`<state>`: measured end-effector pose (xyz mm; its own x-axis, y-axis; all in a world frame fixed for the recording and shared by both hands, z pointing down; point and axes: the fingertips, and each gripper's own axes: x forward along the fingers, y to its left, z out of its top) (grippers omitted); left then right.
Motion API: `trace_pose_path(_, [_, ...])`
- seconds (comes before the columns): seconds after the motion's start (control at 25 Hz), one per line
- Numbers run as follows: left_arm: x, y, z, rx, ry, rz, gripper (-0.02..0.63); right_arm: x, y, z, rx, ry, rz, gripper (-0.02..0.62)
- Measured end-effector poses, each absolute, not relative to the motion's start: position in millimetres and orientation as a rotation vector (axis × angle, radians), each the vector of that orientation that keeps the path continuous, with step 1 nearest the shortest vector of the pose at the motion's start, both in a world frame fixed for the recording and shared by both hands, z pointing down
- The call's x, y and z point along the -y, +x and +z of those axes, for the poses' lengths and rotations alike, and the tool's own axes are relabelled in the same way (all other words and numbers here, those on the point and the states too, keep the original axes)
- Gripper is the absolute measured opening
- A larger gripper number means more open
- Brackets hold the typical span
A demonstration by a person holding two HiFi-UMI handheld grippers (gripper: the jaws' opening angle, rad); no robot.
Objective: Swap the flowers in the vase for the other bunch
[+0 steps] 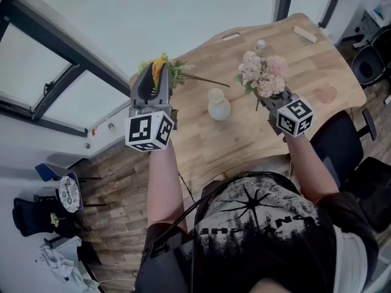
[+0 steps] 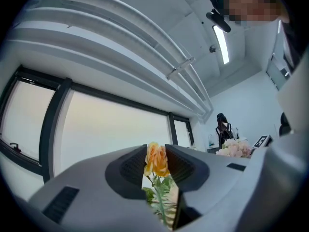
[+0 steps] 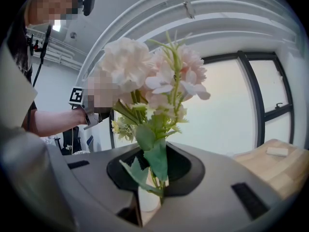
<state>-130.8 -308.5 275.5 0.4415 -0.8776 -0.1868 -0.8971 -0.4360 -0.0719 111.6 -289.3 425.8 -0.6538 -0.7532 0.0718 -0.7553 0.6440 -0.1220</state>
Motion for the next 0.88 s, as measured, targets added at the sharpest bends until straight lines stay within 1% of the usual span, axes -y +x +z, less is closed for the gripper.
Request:
trace_pose_path(0.4, [297,-155,279,-1.654,-2.488,0.196,0.124,293,105,427,2.857,1.252,0.219,0.063])
trace_pose_path(0.76, [284,-178,310,-1.775,-2.465,0.137,0.124,299,99,431,2.874,1.199,0.226,0.063])
trace_pose_path(0.88, [273,-201,321,-1.816,-2.462,0.118,0.124,294,79,429,2.879,1.174,0.225,0.063])
